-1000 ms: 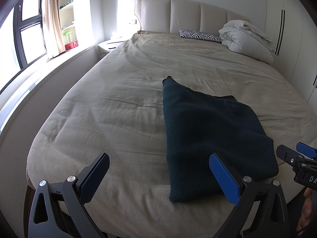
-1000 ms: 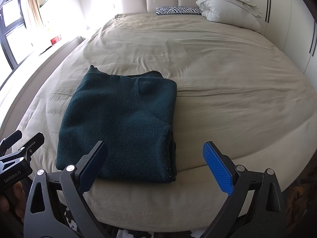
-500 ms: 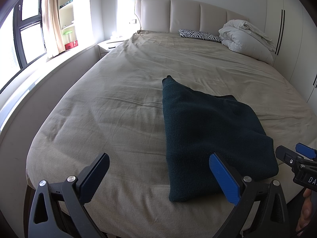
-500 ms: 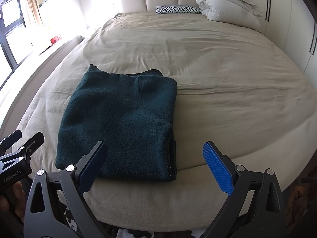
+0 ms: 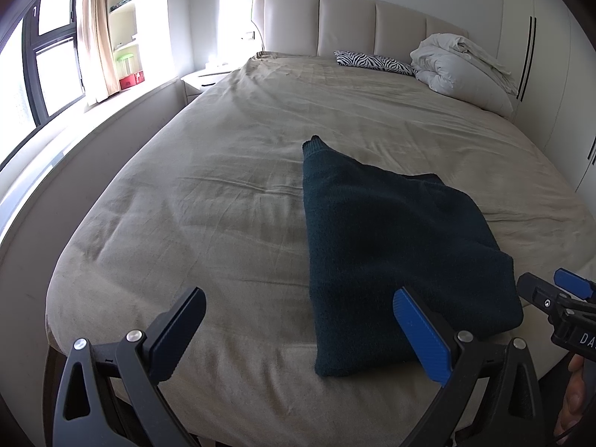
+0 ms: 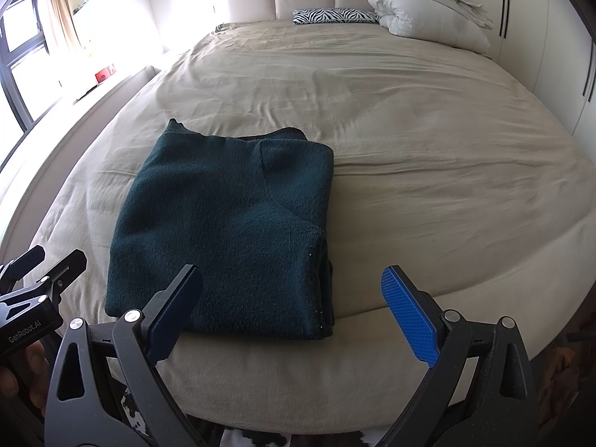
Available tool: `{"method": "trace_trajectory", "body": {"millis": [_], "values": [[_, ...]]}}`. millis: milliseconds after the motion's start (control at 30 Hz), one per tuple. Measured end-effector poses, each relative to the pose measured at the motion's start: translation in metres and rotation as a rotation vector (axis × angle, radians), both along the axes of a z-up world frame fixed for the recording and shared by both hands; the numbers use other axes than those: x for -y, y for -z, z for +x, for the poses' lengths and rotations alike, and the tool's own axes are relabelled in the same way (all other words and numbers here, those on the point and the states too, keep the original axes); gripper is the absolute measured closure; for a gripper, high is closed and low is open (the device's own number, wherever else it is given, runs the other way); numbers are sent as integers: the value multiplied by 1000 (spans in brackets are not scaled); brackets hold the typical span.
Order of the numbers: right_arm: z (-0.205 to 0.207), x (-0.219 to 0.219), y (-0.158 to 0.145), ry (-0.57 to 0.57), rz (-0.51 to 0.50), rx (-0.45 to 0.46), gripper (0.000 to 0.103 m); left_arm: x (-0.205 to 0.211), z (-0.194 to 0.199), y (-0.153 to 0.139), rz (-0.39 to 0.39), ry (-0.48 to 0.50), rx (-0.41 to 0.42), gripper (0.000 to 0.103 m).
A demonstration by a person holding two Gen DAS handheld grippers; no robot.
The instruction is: Fold small clothes
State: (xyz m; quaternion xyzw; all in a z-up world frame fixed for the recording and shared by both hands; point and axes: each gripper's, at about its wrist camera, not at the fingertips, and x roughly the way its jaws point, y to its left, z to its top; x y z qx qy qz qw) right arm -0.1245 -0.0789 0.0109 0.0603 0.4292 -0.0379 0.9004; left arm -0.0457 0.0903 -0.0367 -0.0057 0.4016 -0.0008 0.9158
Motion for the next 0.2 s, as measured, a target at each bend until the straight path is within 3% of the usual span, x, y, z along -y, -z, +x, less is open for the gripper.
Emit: {"method": "trace_trajectory", "body": {"millis": [200], "values": [[1,4,2,-4,8,-9,5,0,1,0,0,-2,-2,0]]}}
